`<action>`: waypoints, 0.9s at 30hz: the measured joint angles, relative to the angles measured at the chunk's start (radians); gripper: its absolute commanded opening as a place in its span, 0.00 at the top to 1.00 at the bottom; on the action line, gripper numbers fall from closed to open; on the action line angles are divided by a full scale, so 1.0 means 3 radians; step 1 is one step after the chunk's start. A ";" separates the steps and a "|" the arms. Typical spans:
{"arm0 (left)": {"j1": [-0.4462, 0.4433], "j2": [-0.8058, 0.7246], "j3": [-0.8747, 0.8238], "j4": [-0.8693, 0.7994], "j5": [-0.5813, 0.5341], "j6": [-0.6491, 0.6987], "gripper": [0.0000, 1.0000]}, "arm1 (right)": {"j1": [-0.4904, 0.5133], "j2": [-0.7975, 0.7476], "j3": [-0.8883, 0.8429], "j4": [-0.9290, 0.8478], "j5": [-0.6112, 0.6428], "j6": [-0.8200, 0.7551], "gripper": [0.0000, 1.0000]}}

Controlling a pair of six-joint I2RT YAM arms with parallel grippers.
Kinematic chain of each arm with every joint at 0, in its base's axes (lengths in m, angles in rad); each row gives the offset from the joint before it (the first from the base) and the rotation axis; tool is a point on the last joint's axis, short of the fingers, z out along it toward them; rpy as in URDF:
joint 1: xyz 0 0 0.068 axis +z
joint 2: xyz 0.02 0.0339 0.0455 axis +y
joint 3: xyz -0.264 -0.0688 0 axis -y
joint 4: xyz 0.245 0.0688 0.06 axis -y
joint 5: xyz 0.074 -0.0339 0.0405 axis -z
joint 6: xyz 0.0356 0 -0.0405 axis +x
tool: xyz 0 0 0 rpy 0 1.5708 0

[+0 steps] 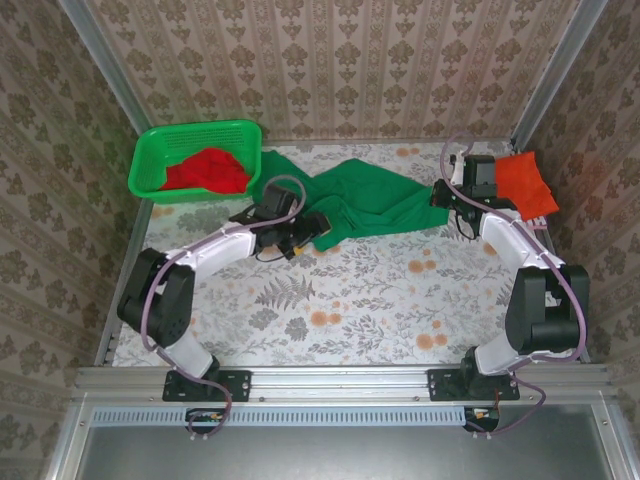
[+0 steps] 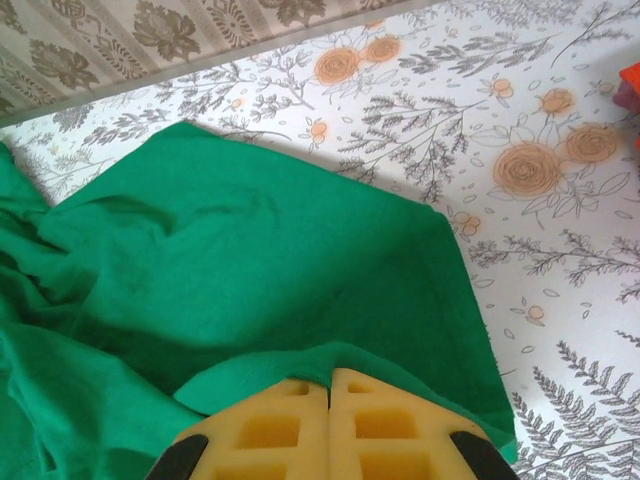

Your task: Fold and stack the t-shirts

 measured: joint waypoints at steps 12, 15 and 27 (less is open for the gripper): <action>-0.0014 0.0600 0.0109 0.0434 0.0042 -0.0086 0.37 | -0.0009 0.0000 -0.0109 -0.0003 -0.0051 0.0003 1.00; -0.0014 0.0628 0.0113 0.0430 0.0029 -0.0118 0.29 | -0.0024 0.0000 -0.0122 -0.0001 -0.0061 0.0003 1.00; -0.0014 0.0778 0.0139 0.0446 0.0018 -0.0151 0.78 | -0.0041 0.0000 -0.0168 0.0001 -0.0093 0.0052 1.00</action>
